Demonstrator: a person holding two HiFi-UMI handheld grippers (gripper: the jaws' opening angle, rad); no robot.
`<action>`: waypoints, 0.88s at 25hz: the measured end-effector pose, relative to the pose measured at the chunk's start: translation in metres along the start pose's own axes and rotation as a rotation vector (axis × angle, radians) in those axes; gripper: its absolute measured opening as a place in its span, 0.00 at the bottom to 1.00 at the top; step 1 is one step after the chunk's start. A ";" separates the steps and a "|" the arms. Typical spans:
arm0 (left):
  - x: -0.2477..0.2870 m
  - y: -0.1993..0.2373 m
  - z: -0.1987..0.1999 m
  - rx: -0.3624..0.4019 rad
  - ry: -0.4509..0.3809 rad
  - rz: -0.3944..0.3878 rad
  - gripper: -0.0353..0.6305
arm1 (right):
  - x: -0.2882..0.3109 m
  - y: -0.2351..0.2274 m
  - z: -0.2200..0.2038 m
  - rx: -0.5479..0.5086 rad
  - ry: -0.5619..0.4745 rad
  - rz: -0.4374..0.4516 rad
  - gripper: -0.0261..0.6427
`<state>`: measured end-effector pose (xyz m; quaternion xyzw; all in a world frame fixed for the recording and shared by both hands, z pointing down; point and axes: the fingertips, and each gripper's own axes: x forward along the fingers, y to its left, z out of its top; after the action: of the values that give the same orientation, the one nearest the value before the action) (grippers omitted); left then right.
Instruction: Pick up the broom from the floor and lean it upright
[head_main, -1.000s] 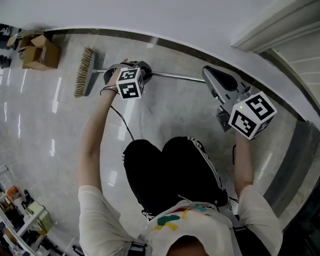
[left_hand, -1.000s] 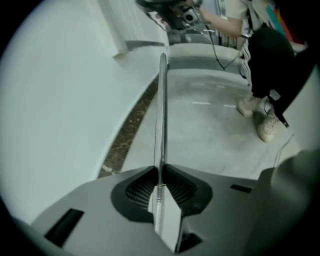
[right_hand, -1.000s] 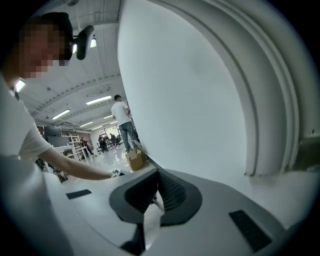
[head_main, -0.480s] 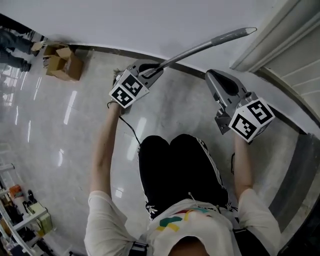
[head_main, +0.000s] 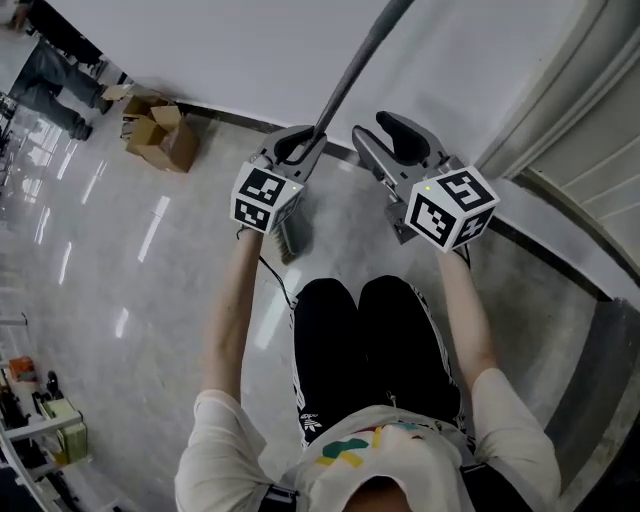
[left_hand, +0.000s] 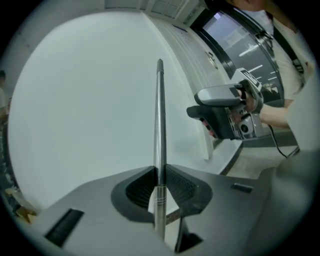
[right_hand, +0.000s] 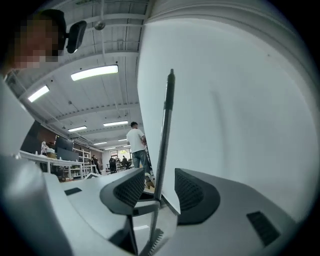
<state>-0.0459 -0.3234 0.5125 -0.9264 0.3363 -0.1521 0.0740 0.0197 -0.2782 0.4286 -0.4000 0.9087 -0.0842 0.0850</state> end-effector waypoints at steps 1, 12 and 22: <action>-0.005 0.008 0.009 -0.035 -0.025 0.037 0.22 | 0.008 0.005 0.006 0.002 -0.003 0.012 0.29; -0.044 0.026 0.042 -0.270 -0.143 0.223 0.22 | 0.070 0.054 0.027 -0.096 0.030 0.087 0.29; -0.056 0.017 0.040 -0.308 -0.133 0.235 0.22 | 0.088 0.078 0.032 -0.165 0.045 0.108 0.29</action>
<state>-0.0832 -0.2985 0.4574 -0.8892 0.4557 -0.0278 -0.0294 -0.0873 -0.2947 0.3731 -0.3540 0.9345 -0.0133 0.0356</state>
